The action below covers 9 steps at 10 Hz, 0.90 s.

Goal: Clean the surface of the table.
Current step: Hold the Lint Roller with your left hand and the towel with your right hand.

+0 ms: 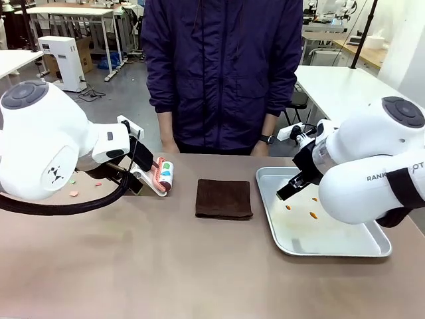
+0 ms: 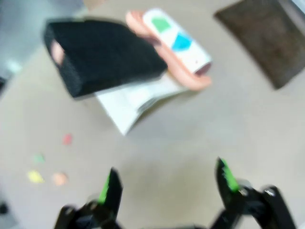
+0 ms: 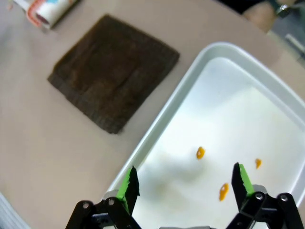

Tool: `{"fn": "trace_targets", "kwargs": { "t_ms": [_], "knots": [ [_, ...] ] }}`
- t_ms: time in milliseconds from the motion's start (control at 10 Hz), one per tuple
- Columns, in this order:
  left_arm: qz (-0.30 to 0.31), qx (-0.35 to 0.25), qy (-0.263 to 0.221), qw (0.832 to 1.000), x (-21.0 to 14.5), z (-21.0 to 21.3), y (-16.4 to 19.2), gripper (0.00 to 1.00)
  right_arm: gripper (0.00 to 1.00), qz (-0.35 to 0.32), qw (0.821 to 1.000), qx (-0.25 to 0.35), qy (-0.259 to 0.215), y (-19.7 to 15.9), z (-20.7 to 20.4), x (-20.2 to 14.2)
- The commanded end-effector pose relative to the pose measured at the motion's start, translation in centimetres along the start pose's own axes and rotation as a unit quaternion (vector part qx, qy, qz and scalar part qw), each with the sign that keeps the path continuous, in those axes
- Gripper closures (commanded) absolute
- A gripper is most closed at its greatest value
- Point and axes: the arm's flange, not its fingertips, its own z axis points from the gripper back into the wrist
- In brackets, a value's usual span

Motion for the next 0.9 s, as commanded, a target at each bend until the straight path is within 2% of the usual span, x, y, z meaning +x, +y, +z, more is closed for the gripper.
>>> {"fn": "trace_targets", "kwargs": {
  "t_ms": [0,100,200,400,600,800],
  "knots": [
    [0.089,-0.066,0.039,0.993,-0.7,4.8,-1.1,0.00,0.00,-0.077,0.995,0.051,0.044,-0.1,4.4,-1.2],
    [0.111,-0.100,0.042,0.988,-1.5,6.7,-1.0,0.00,0.00,-0.125,0.989,0.060,0.052,-0.5,6.1,-2.2],
    [0.119,-0.131,0.031,0.984,-2.2,8.8,-1.1,0.00,0.00,-0.153,0.982,0.098,0.053,-1.1,8.1,-3.5],
    [0.126,-0.201,-0.003,0.971,-3.9,12.4,0.0,0.00,0.00,-0.186,0.970,0.156,0.035,-2.1,11.5,-6.1],
    [0.156,-0.255,-0.060,0.952,-6.2,15.8,3.6,0.00,0.00,-0.246,0.952,0.184,-0.005,-4.8,14.3,-9.9],
    [0.220,-0.290,-0.092,0.927,-8.9,16.6,9.3,0.00,0.00,-0.312,0.917,0.245,-0.031,-8.9,14.9,-14.0]
  ]
}}
